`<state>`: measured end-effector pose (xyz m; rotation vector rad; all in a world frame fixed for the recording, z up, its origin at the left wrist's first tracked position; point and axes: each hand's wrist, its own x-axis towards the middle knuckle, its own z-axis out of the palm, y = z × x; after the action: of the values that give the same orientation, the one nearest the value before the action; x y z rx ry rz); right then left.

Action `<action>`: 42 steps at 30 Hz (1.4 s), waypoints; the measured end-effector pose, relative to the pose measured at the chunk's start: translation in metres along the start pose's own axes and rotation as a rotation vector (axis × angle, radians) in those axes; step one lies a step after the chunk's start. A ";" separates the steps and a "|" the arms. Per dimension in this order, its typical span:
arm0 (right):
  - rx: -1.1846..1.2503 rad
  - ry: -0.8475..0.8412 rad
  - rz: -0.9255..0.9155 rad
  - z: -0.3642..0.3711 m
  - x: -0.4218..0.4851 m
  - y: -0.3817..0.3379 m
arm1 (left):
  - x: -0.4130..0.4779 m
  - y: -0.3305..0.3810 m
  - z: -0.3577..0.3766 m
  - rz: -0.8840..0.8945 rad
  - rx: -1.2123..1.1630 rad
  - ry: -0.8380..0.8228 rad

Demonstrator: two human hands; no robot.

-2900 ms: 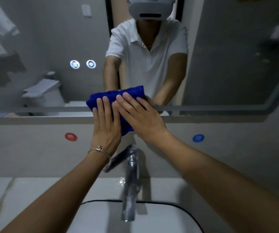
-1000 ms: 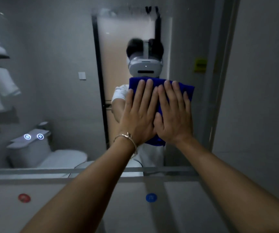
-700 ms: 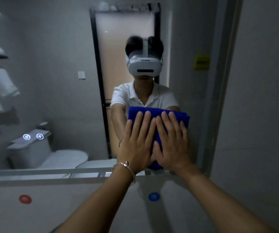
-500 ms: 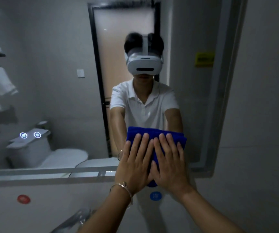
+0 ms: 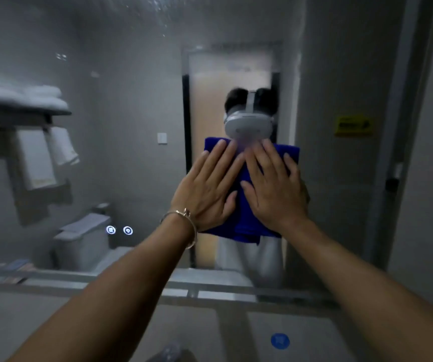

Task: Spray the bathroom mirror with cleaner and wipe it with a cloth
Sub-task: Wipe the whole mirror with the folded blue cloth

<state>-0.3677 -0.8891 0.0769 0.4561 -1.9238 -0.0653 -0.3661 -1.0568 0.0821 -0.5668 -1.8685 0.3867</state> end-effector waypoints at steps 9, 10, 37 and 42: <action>0.030 0.010 -0.002 -0.053 0.163 -0.022 | 0.093 -0.109 -0.048 -0.324 -0.099 0.086; 0.065 0.019 0.027 -0.054 0.169 -0.029 | 0.096 -0.110 -0.048 -0.343 -0.117 0.097; 0.056 0.177 0.061 -0.014 0.092 -0.064 | 0.018 -0.062 -0.005 -0.319 -0.136 0.249; 0.037 0.123 0.030 -0.017 0.097 -0.059 | 0.020 -0.080 -0.012 -0.219 -0.096 0.216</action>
<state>-0.3670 -0.9744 0.1541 0.4460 -1.8130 0.0176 -0.3763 -1.1122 0.1437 -0.4437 -1.7247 0.0874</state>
